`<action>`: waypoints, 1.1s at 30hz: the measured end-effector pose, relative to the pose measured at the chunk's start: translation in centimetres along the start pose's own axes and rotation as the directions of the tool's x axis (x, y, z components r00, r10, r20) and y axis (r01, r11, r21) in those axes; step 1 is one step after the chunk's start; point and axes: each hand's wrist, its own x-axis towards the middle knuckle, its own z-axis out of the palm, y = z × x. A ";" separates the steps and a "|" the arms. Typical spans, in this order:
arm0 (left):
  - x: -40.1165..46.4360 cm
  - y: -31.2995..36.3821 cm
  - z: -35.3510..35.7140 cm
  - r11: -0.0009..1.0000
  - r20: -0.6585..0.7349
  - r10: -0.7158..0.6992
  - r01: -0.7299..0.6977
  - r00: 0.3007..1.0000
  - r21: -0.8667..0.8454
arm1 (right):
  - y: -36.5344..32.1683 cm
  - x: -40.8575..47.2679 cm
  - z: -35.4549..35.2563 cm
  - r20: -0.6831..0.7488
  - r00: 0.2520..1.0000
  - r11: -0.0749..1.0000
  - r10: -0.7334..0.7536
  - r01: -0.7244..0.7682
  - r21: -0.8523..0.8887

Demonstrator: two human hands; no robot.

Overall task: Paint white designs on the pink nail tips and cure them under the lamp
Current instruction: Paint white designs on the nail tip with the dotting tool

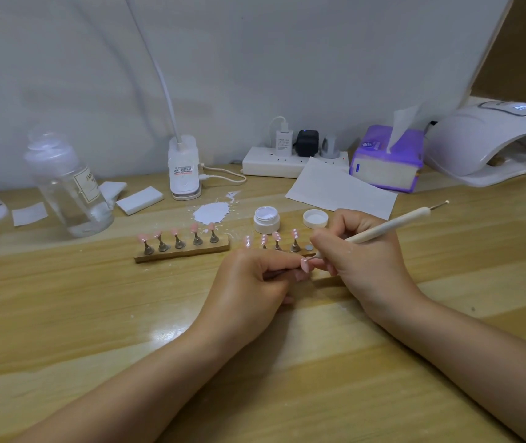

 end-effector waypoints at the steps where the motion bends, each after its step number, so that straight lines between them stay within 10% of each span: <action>1: 0.0 0.0 0.0 1.000 0.001 0.001 -0.001 1.000 0.000 | 0.0 0.0 0.0 0.001 1.000 1.000 0.003 -0.003 0.007; 33: -0.1 0.2 0.0 1.000 0.003 0.000 0.000 1.000 -0.008 | -0.1 0.4 -0.1 -0.104 0.987 0.986 0.124 -0.111 0.125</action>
